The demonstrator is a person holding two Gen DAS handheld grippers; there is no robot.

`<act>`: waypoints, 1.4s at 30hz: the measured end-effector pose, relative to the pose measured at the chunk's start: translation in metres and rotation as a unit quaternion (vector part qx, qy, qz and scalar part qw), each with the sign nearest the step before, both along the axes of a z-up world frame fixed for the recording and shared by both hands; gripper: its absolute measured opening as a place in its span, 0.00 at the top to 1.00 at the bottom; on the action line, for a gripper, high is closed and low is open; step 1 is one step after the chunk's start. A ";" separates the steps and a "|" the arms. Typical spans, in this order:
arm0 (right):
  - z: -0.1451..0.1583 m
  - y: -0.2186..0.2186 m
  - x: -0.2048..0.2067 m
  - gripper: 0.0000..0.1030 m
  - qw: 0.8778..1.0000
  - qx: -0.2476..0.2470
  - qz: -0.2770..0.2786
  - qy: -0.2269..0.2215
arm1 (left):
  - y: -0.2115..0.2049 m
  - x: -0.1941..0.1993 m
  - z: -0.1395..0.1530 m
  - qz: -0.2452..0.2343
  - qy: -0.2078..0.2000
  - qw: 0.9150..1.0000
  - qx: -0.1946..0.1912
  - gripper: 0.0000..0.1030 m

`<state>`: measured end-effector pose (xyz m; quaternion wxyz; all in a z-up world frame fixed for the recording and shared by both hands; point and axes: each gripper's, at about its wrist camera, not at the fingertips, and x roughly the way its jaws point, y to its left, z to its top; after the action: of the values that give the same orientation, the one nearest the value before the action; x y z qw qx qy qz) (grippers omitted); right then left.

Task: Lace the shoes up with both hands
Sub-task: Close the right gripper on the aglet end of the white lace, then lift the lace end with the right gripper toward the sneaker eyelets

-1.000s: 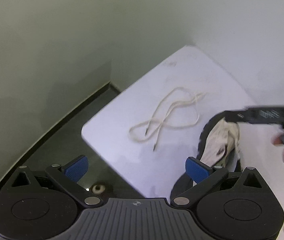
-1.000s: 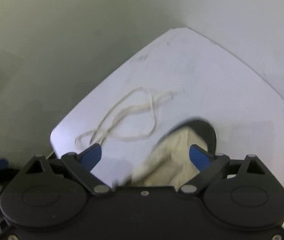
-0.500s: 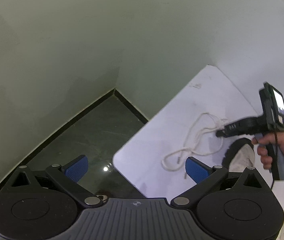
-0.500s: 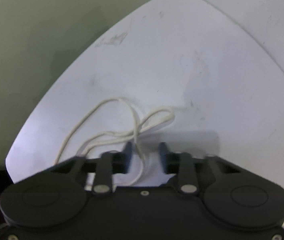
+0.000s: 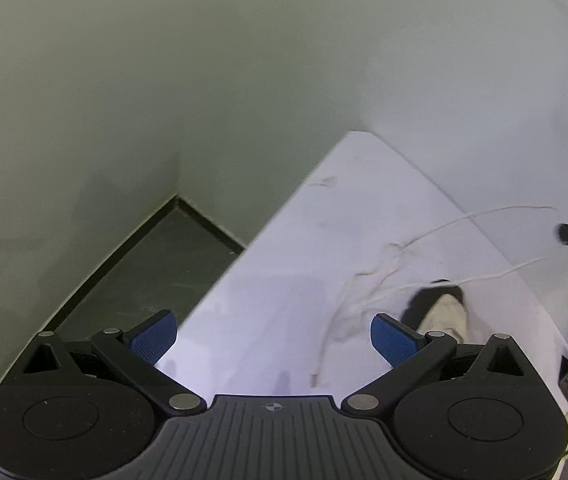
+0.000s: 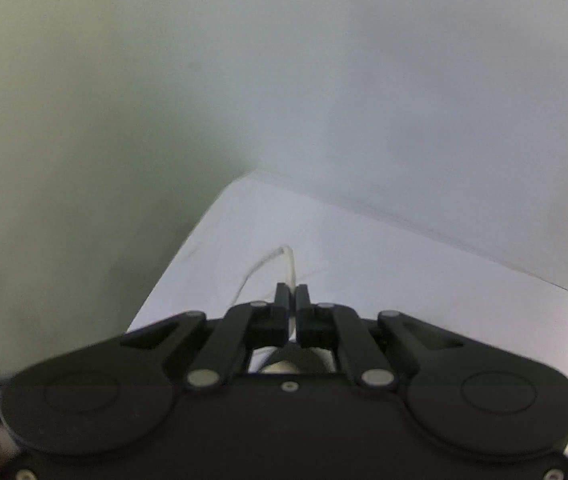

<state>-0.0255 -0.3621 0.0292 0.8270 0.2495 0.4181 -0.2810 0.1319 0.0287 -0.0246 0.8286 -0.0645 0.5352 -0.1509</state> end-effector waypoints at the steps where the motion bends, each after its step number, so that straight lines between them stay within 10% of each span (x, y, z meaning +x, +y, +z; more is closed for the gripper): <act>1: 0.000 -0.008 -0.014 0.98 1.000 -0.007 -0.022 0.004 | -0.006 -0.001 0.001 -0.005 0.000 1.000 -0.001 0.00; 6: -0.067 -0.033 -0.073 0.85 0.993 0.053 -0.055 0.090 | -0.042 -0.011 0.006 -0.033 -0.004 0.999 -0.001 0.00; 14: -0.109 -0.018 -0.099 0.62 0.983 0.075 0.100 0.134 | -0.072 -0.040 0.007 -0.043 0.003 0.999 0.008 0.00; 22: -0.110 0.021 -0.042 0.49 0.914 -0.002 0.393 0.105 | -0.092 -0.071 -0.005 -0.052 0.030 0.998 0.006 0.02; 27: -0.152 0.034 -0.008 0.59 0.880 0.006 0.457 0.130 | -0.120 -0.096 -0.024 -0.132 0.003 0.989 0.064 0.17; 31: -0.158 0.030 -0.004 0.65 0.879 0.018 0.460 0.128 | -0.138 -0.103 -0.050 -0.162 0.003 0.983 0.084 0.31; 34: -0.161 0.028 -0.003 0.94 0.876 0.020 0.465 0.127 | -0.154 -0.105 -0.066 -0.184 -0.004 0.977 0.103 0.47; 38: -0.153 0.030 -0.011 0.99 0.880 0.029 0.460 0.116 | -0.162 -0.101 -0.082 -0.201 0.006 0.975 0.096 0.85; 42: -0.126 0.031 -0.012 0.99 0.886 0.049 0.454 0.085 | -0.154 -0.096 -0.084 -0.215 0.008 0.974 0.075 0.90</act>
<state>-0.0377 -0.3310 -0.0967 0.8124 0.0481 0.5674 0.1257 0.0355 -0.1251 -0.1091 0.7752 0.1134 0.5529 -0.2839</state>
